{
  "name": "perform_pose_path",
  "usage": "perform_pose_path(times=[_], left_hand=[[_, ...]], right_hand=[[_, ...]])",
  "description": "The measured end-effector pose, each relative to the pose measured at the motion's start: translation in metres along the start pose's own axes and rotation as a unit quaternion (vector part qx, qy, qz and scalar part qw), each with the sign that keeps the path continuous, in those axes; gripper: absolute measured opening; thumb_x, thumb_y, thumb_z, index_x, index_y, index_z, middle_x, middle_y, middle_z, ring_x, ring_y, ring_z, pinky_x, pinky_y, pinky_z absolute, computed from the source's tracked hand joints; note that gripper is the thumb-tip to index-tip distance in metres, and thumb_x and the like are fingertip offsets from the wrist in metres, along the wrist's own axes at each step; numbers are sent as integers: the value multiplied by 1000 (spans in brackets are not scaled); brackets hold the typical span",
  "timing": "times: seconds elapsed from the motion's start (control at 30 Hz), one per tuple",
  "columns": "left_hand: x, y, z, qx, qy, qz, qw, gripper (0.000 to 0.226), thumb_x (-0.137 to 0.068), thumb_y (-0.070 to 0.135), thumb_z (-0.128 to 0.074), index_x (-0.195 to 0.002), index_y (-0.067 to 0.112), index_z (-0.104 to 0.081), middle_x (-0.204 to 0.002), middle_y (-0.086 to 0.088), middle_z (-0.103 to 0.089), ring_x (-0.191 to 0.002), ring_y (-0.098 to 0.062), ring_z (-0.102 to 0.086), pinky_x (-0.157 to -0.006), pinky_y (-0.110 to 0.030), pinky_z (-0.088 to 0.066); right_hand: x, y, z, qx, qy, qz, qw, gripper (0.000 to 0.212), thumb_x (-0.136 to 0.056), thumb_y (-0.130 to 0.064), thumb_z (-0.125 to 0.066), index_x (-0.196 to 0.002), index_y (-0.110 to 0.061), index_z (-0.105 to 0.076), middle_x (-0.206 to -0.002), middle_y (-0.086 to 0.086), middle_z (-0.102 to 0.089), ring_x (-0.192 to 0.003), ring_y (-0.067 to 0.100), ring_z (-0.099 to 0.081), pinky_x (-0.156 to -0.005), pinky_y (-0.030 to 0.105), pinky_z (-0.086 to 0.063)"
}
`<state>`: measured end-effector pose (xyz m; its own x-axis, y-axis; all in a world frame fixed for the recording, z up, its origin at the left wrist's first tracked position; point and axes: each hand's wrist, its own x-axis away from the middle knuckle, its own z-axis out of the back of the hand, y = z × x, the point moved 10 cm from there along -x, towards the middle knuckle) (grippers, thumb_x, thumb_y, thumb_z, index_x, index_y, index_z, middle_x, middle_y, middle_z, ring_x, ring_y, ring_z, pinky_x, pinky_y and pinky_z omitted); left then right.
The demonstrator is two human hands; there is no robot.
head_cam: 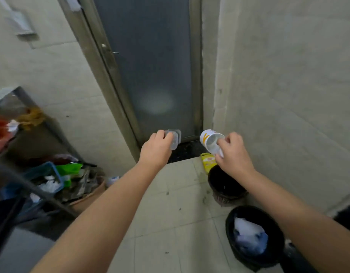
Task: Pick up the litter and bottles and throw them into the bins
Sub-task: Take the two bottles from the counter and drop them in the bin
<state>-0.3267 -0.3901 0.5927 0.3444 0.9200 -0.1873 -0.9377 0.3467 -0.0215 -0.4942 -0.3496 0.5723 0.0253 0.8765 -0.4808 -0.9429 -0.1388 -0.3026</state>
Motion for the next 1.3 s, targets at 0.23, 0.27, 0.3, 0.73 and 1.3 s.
perform_pose_path(times=[0.23, 0.27, 0.3, 0.73, 1.3], left_hand=[[-147, 85, -119, 33, -85, -124, 988, 29, -97, 15, -45, -123, 5, -49, -126, -14, -50, -114, -31, -50, -85, -39, -48], [-168, 94, -142, 42, -103, -138, 984, 30, -97, 16, -45, -124, 6, -49, -127, -14, -50, -115, -31, -49, -86, -39, -48], [-188, 101, -169, 53, -122, -150, 980, 31, -97, 18, -45, -125, 6, -49, -128, -14, -50, -116, -31, -50, -88, -38, -47], [-274, 171, -594, 77, -423, -253, 867, 33, -100, 9, -41, -132, 7, -42, -133, -15, -45, -118, -31, -48, -92, -38, -47], [-306, 104, -686, 33, -421, -208, 882, 49, -104, 17, -32, -149, 7, -16, -159, -16, -9, -148, -31, -7, -121, -41, -10]], right_hand=[[-25, 163, -84, 38, -44, -174, 983, 15, -59, -4, -44, -60, 6, -55, -64, 27, -53, -54, 38, -56, -46, 35, -51], [-28, 188, -102, 39, -54, -216, 974, 9, -58, 1, -53, -64, 7, -56, -67, 29, -54, -57, 41, -56, -49, 36, -52], [-31, 210, -123, 40, -69, -249, 965, 15, -55, 7, -63, -68, 8, -58, -69, 30, -54, -59, 42, -56, -50, 36, -50], [50, 382, -481, 40, -316, -508, 800, 30, -77, -7, -67, -104, 2, -56, -103, 24, -52, -99, 39, -51, -79, 39, -43], [-5, 398, -573, 58, -376, -410, 829, 39, -88, -17, -53, -122, 3, -53, -131, 28, -51, -129, 45, -39, -108, 55, -31]])
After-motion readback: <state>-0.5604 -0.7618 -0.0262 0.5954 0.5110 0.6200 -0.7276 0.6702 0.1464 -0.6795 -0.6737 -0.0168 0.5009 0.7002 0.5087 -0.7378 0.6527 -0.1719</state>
